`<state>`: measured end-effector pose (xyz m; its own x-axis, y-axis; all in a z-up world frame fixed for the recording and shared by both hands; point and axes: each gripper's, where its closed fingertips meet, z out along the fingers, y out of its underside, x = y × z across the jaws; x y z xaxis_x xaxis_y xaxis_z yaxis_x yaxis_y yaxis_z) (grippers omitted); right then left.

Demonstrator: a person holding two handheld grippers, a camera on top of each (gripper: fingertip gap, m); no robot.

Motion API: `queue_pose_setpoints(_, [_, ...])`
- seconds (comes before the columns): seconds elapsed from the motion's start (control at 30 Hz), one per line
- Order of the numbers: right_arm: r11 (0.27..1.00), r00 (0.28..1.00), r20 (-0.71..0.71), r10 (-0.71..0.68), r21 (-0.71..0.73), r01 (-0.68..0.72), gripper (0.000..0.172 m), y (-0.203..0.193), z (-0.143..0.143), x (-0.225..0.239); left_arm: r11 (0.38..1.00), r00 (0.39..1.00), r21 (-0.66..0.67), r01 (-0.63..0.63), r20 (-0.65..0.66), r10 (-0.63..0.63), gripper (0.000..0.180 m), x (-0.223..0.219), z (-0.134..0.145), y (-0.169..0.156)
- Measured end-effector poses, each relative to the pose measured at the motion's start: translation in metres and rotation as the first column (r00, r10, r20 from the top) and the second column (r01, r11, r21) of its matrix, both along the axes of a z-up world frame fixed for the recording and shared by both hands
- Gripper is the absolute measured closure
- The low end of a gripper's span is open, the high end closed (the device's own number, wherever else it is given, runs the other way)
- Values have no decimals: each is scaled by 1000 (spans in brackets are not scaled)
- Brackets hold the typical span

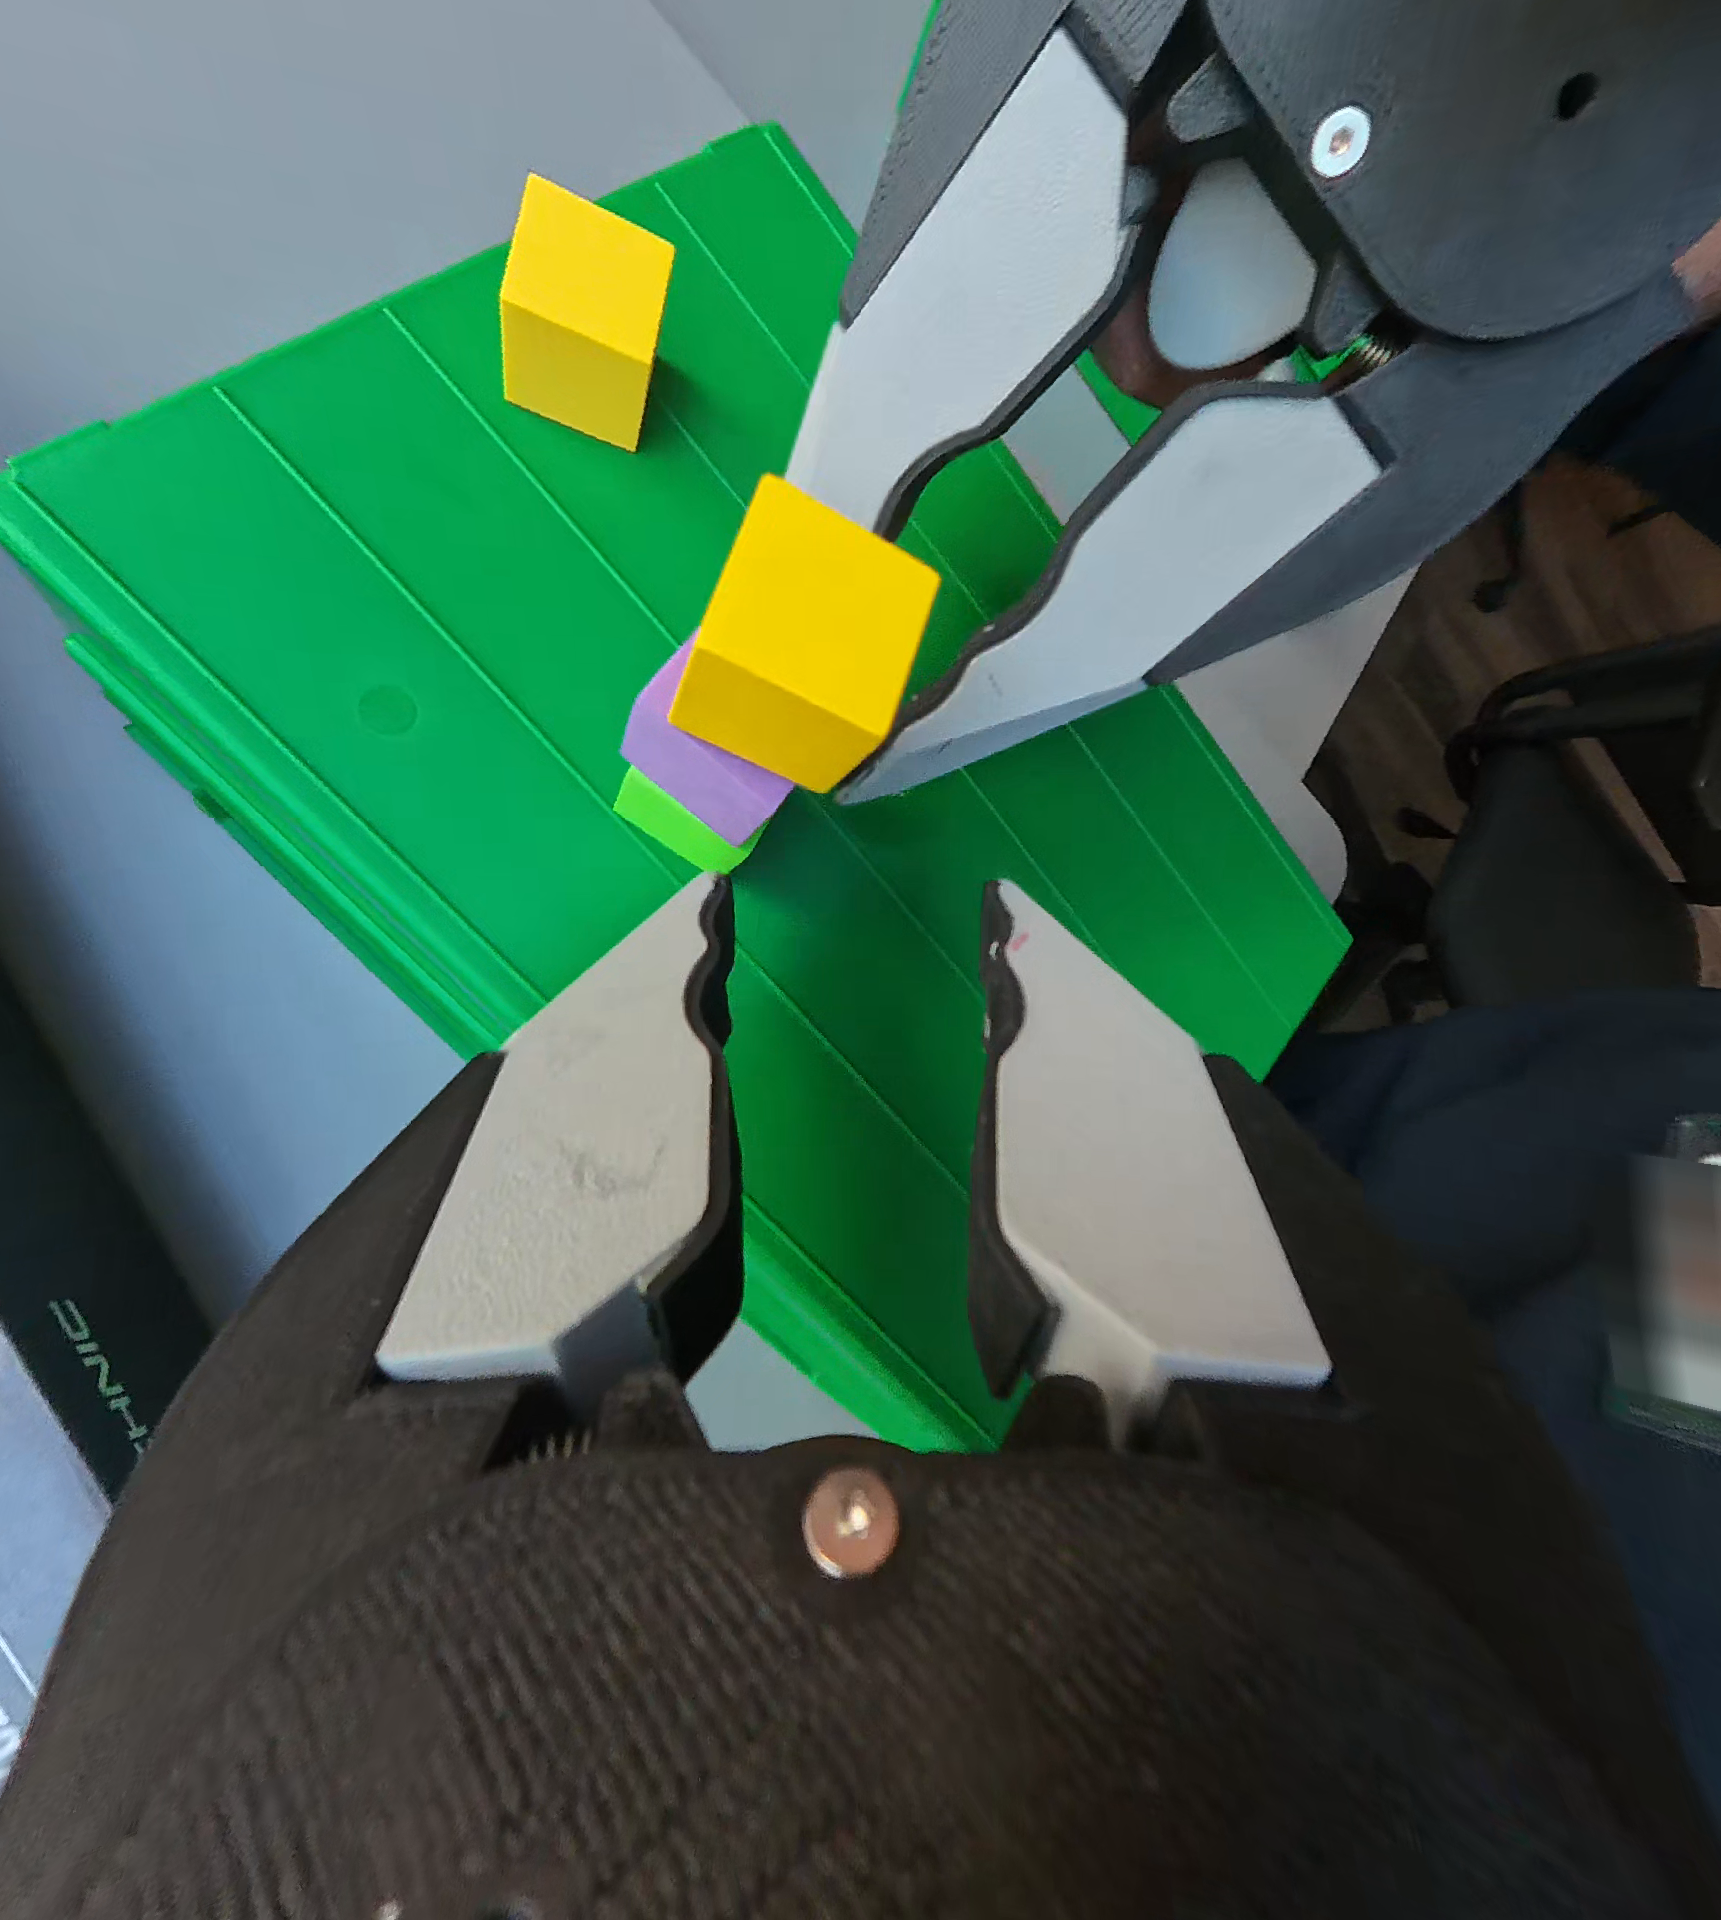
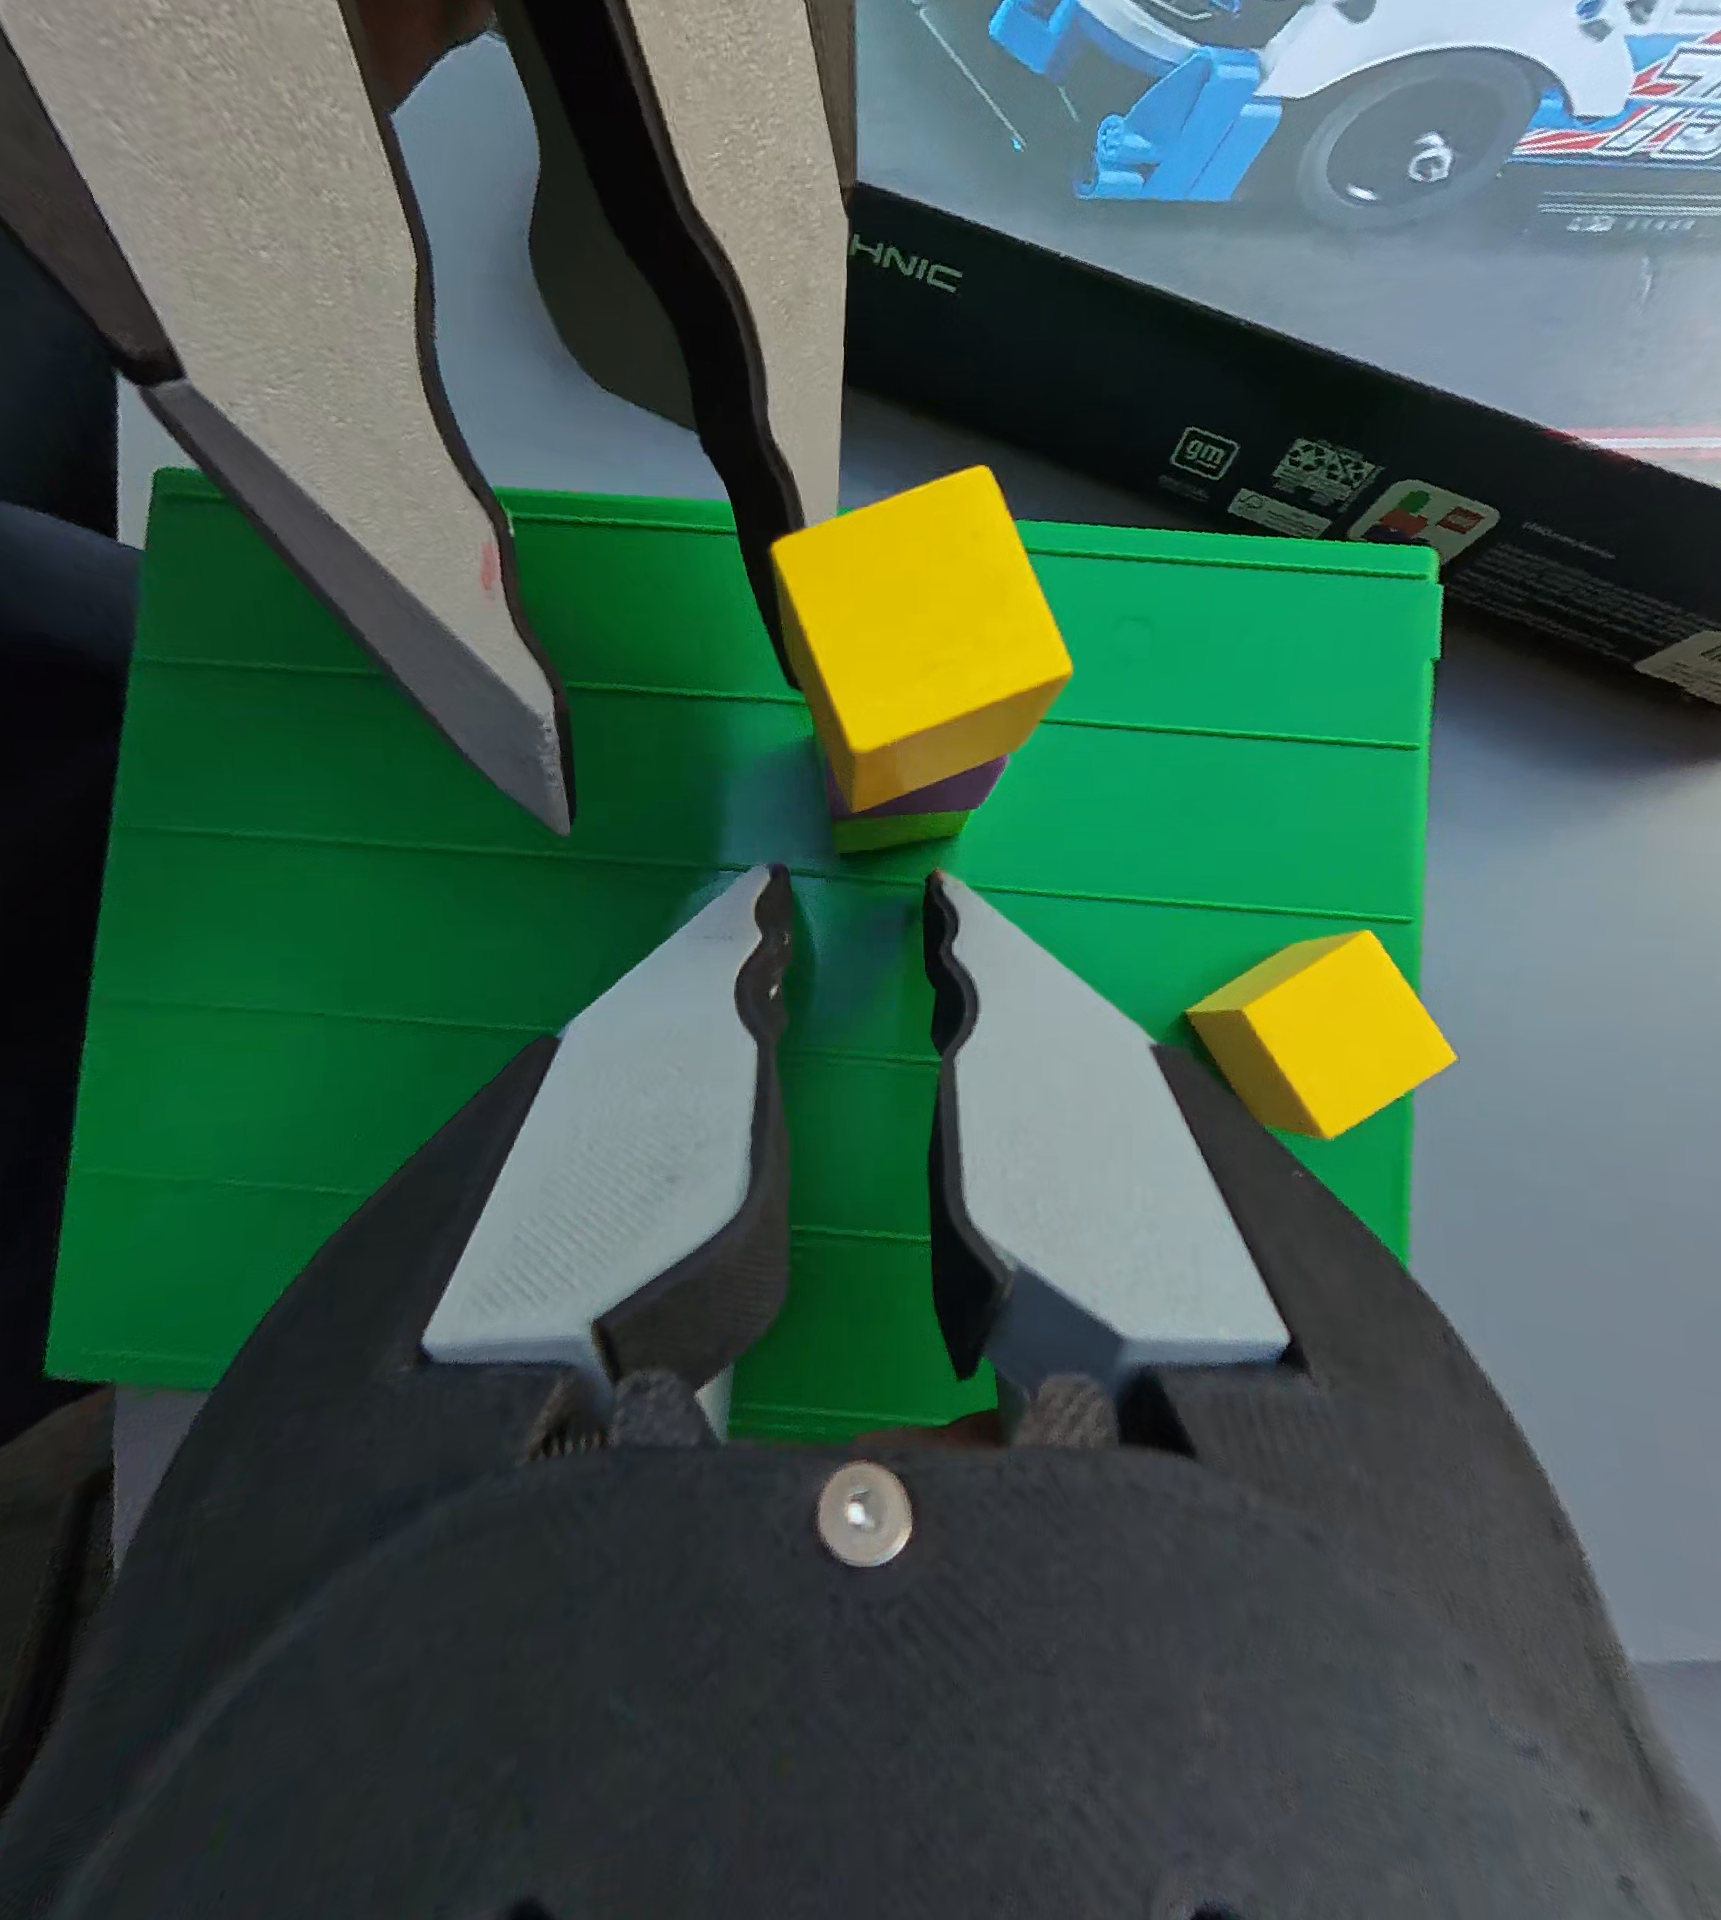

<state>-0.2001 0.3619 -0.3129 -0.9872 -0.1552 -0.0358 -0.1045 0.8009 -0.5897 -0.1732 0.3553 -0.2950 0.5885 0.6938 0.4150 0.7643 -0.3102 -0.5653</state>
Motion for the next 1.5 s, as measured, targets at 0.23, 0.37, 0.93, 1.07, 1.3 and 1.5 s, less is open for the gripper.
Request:
queue_pose_setpoints(0.23, [993,994,89,-62,-98,71,149,-4,28,3,996,998,-70,-50,-48,47,137,-7,5,-19])
queue_pose_setpoints(0.37, [995,997,60,-44,-86,49,149,-7,34,9,996,997,-90,-24,-74,17,137,-10,12,-16])
queue_pose_setpoints(0.93, [965,966,11,-260,-38,260,146,53,33,-65,996,997,-64,-60,-51,57,139,24,17,-21])
queue_pose_setpoints(1.07, [984,983,-49,-176,23,177,135,55,28,-84,995,996,-51,-85,-28,84,139,51,10,-26])
queue_pose_setpoints(1.3, [976,994,-34,100,196,-91,131,21,3,-78,992,997,-100,-81,-15,80,140,78,1,-36])
queue_pose_setpoints(1.5, [982,1000,11,26,184,-27,146,12,16,-76,987,995,-132,-94,-33,90,142,91,-5,-48])
